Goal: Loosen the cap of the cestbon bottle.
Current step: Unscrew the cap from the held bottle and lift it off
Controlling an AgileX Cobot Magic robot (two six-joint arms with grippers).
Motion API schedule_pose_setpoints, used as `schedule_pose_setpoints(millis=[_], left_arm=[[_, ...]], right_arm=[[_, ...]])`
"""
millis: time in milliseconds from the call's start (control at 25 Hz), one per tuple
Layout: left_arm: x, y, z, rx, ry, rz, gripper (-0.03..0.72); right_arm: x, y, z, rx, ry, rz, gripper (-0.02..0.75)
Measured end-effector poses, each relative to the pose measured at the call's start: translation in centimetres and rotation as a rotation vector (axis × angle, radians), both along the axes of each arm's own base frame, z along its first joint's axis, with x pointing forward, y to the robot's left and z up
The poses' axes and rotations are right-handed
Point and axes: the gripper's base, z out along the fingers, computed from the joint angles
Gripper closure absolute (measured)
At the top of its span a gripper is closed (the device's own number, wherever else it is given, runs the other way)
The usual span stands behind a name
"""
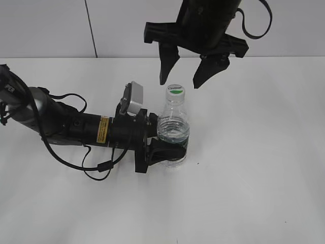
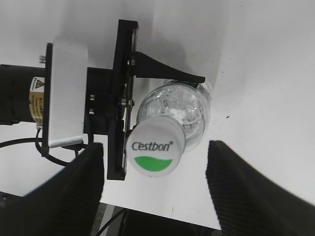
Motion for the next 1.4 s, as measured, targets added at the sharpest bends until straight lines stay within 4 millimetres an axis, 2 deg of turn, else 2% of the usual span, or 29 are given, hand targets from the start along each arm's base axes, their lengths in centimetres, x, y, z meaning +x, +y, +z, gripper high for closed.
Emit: schedule_pose_setpoints(millis=[320, 480, 920, 1080, 1200, 1400], left_arm=[[0.0, 0.0, 0.0, 0.000, 0.000, 0.000, 0.273], [0.0, 0.0, 0.0, 0.003, 0.000, 0.002, 0.273], [0.1, 0.0, 0.0, 0.008, 0.001, 0.008, 0.273], [0.1, 0.0, 0.0, 0.012, 0.000, 0.011, 0.273], [0.1, 0.0, -0.1, 0.014, 0.000, 0.010, 0.273], [0.0, 0.0, -0.1, 0.018, -0.002, 0.003, 0.273]], right_arm=[[0.6, 0.5, -2.4, -0.030, 0.053, -0.007, 0.243], [0.7, 0.5, -2.6, -0.033, 0.057, -0.007, 0.249], [0.7, 0.5, -2.6, -0.030, 0.059, -0.008, 0.426], [0.7, 0.5, -2.6, -0.031, 0.055, 0.003, 0.430], [0.7, 0.5, -2.6, -0.037, 0.037, 0.062, 0.430], [0.7, 0.6, -2.6, -0.067, -0.072, 0.418, 0.431]])
